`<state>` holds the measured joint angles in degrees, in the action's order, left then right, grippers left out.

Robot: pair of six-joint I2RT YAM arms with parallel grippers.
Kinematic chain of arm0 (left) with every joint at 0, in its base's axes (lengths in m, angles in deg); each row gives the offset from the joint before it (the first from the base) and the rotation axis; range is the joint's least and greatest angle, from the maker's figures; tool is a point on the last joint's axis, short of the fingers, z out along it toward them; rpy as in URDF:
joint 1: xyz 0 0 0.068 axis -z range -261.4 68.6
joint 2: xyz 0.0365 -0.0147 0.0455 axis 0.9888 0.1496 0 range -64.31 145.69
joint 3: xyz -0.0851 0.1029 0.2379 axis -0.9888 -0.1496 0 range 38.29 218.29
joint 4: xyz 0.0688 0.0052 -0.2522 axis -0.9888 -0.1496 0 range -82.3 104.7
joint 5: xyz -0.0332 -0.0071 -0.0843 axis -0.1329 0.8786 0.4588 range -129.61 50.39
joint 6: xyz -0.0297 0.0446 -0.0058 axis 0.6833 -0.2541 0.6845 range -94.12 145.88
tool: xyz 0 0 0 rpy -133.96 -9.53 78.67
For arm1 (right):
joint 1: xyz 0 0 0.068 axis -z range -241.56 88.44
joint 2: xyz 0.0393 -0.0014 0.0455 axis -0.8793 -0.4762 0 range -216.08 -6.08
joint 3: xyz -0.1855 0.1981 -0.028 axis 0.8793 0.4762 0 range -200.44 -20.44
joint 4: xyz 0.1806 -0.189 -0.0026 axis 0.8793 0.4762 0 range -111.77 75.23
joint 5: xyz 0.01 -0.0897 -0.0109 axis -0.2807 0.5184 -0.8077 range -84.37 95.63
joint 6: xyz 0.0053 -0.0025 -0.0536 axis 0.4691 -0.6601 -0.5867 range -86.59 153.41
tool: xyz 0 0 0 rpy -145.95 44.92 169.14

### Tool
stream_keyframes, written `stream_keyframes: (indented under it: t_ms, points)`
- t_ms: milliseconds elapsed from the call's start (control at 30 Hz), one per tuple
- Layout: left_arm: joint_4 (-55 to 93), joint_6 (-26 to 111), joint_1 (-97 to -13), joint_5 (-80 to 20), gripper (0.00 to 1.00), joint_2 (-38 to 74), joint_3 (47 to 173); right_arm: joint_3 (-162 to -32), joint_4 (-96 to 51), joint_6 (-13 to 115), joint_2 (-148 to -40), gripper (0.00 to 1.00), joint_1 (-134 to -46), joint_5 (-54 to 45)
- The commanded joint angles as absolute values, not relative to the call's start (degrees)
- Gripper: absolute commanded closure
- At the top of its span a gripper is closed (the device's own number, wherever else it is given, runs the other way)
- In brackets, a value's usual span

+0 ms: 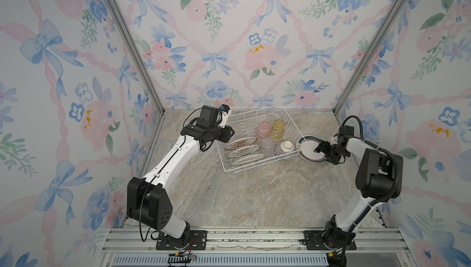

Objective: Unload the mixed dishes from the dish rack
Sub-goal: 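Open and lift the right gripper while the left gripper reaches into the rack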

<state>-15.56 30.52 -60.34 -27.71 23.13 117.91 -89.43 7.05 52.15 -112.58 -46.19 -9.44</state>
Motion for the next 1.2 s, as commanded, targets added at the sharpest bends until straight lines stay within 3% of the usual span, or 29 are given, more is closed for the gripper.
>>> stream_keyframes:
  t_ms: [0, 300, 567, 900, 1167]
  points:
    - [-17.22, 28.97, -59.24, -28.42, 0.58, 23.82, 117.44, -91.05, 8.67, 51.19, -113.76, 0.19, -47.14, -9.09]
    - [-19.92, 24.29, -52.33, -39.67, 0.61, 25.03, 117.57, -85.85, 10.17, 50.04, -101.35, 0.18, -39.34, -9.30]
    - [-20.01, 18.29, -46.10, -51.25, 0.58, 28.01, 119.78, -86.18, 12.61, 49.26, -91.98, 0.18, -39.38, -11.54]
    - [-20.25, 15.42, -45.39, -56.21, 0.56, 33.45, 124.18, -86.54, 13.41, 49.05, -87.57, 0.17, -41.08, -12.90]
    - [-20.45, 13.42, -45.95, -53.71, 0.56, 36.21, 126.15, -86.23, 13.23, 48.95, -87.20, 0.17, -40.93, -13.53]
